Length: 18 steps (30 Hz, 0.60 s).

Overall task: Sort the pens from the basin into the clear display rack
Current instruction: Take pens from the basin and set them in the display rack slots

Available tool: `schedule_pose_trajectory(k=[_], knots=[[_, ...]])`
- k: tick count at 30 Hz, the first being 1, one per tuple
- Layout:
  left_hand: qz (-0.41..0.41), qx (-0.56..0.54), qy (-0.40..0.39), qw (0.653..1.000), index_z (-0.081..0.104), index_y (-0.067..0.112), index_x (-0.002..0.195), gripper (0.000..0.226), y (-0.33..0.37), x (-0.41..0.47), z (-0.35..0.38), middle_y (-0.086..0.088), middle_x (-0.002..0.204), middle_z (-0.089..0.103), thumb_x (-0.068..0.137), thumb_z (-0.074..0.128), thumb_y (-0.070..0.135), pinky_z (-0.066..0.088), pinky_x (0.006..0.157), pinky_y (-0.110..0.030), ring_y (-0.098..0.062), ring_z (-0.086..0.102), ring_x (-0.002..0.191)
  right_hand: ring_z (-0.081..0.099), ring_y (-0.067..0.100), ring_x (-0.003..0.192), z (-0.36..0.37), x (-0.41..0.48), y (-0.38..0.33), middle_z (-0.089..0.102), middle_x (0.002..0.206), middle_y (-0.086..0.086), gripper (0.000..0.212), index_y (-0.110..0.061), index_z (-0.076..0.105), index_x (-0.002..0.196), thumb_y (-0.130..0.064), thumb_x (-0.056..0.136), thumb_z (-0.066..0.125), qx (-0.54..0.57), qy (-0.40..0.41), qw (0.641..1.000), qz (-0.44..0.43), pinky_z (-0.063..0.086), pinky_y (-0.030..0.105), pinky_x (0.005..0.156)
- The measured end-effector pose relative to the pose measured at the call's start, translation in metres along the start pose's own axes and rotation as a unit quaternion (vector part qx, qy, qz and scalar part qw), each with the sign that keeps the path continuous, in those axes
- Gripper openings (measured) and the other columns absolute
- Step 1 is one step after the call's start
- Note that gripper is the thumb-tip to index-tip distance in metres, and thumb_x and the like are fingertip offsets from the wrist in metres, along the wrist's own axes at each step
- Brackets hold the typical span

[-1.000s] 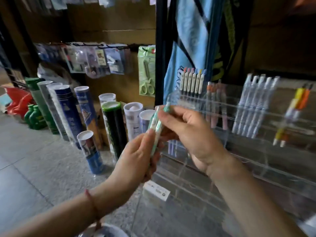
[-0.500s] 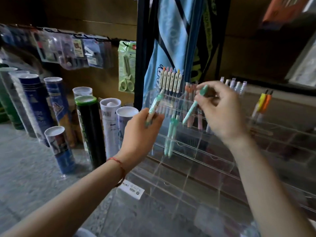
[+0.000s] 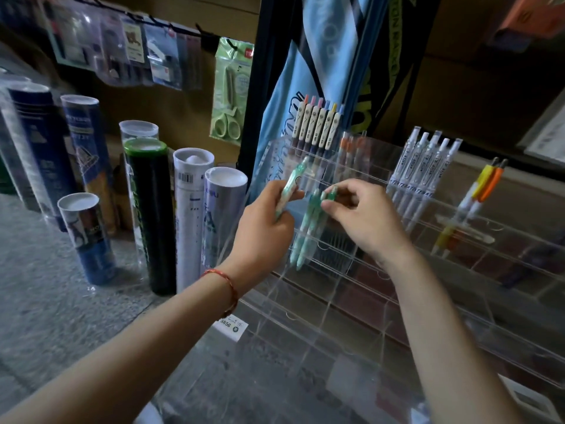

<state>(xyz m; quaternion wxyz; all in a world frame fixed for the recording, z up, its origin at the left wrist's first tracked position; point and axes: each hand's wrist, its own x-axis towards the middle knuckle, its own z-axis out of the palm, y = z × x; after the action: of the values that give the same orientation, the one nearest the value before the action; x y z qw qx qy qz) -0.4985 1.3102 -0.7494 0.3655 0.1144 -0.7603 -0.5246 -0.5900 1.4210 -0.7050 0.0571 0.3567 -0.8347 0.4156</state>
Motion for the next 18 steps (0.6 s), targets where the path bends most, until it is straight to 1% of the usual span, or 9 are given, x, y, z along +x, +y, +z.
schedule_pose_trajectory(k=[2, 5, 8, 10, 12, 14, 15, 16, 18], knots=[[-0.005, -0.002, -0.001, 1.000, 0.053, 0.018, 0.110, 0.036, -0.0001, -0.0006, 0.0009, 0.006, 0.106, 0.065, 0.085, 0.041, -0.004, 0.046, 0.052, -0.039, -0.016, 0.049, 0.052, 0.064, 0.015, 0.090, -0.0023, -0.0002, -0.0002, 0.068, 0.091, -0.001, 0.009, -0.016, 0.066, 0.094, -0.014, 0.085, 0.066, 0.048, 0.008, 0.999, 0.010, 0.055, 0.040, 0.084], [-0.005, -0.003, 0.002, 1.000, 0.054, 0.019, 0.110, 0.036, -0.0011, -0.0007, 0.0021, -0.001, 0.102, 0.067, 0.085, 0.041, -0.004, 0.042, 0.049, -0.035, -0.012, 0.047, 0.049, 0.065, 0.015, 0.088, -0.0024, -0.0009, 0.0018, 0.067, 0.089, -0.002, 0.009, -0.016, 0.065, 0.093, -0.016, 0.084, 0.068, 0.046, 0.009, 0.999, -0.003, 0.056, 0.040, 0.081], [0.001, -0.002, 0.005, 1.000, 0.054, 0.019, 0.107, 0.036, -0.0008, -0.0002, 0.0013, 0.001, 0.103, 0.066, 0.084, 0.041, -0.005, 0.043, 0.049, -0.033, -0.013, 0.049, 0.050, 0.066, 0.019, 0.088, -0.0012, -0.0003, 0.0037, 0.068, 0.090, 0.002, 0.009, -0.016, 0.065, 0.091, -0.015, 0.083, 0.069, 0.028, -0.022, 0.999, 0.001, 0.056, 0.042, 0.080], [0.002, -0.004, 0.001, 1.000, 0.054, 0.020, 0.106, 0.036, -0.0002, -0.0001, -0.0001, 0.006, 0.105, 0.066, 0.085, 0.040, -0.006, 0.045, 0.050, -0.032, -0.016, 0.051, 0.053, 0.066, 0.021, 0.090, -0.0023, 0.0000, 0.0040, 0.068, 0.092, 0.004, 0.008, -0.019, 0.065, 0.089, -0.012, 0.085, 0.066, 0.081, -0.013, 0.996, 0.016, 0.056, 0.042, 0.081], [0.004, -0.009, -0.002, 1.000, 0.053, 0.020, 0.106, 0.036, 0.0001, 0.0006, -0.0011, 0.014, 0.105, 0.063, 0.085, 0.040, -0.007, 0.047, 0.055, -0.032, -0.022, 0.056, 0.062, 0.066, 0.018, 0.089, -0.0050, -0.0010, 0.0025, 0.068, 0.092, 0.004, 0.011, -0.022, 0.064, 0.088, -0.011, 0.087, 0.063, 0.147, 0.029, 0.988, 0.022, 0.057, 0.033, 0.079], [0.003, -0.012, -0.003, 1.000, 0.052, 0.020, 0.107, 0.037, -0.0004, 0.0012, -0.0012, 0.017, 0.104, 0.061, 0.085, 0.040, -0.007, 0.048, 0.059, -0.032, -0.023, 0.058, 0.069, 0.064, 0.011, 0.082, -0.0071, -0.0029, -0.0008, 0.068, 0.091, 0.003, 0.009, -0.021, 0.063, 0.090, -0.013, 0.088, 0.061, 0.201, 0.059, 0.978, 0.021, 0.052, 0.015, 0.063], [0.003, -0.014, -0.003, 1.000, 0.052, 0.019, 0.107, 0.037, -0.0008, 0.0016, -0.0010, 0.017, 0.104, 0.061, 0.086, 0.040, -0.008, 0.048, 0.056, -0.032, -0.022, 0.057, 0.065, 0.064, 0.008, 0.079, -0.0075, -0.0034, -0.0018, 0.068, 0.091, 0.002, 0.007, -0.021, 0.063, 0.090, -0.014, 0.089, 0.061, 0.210, 0.061, 0.976, 0.019, 0.048, 0.010, 0.057], [0.003, -0.015, -0.004, 1.000, 0.052, 0.018, 0.108, 0.037, -0.0014, 0.0020, -0.0007, 0.015, 0.106, 0.061, 0.086, 0.039, -0.008, 0.047, 0.053, -0.029, -0.019, 0.056, 0.059, 0.064, 0.007, 0.079, -0.0074, -0.0035, -0.0020, 0.068, 0.091, 0.002, 0.007, -0.021, 0.063, 0.091, -0.015, 0.089, 0.062, 0.205, 0.055, 0.977, 0.012, 0.047, 0.009, 0.058], [0.006, -0.020, -0.005, 1.000, 0.053, 0.017, 0.110, 0.037, -0.0028, 0.0025, -0.0002, 0.013, 0.107, 0.062, 0.086, 0.039, -0.008, 0.044, 0.049, -0.024, -0.010, 0.052, 0.051, 0.065, 0.012, 0.087, -0.0062, -0.0031, -0.0022, 0.067, 0.092, 0.001, 0.007, -0.024, 0.063, 0.090, -0.017, 0.088, 0.063, 0.172, 0.031, 0.985, -0.003, 0.054, 0.020, 0.072]])
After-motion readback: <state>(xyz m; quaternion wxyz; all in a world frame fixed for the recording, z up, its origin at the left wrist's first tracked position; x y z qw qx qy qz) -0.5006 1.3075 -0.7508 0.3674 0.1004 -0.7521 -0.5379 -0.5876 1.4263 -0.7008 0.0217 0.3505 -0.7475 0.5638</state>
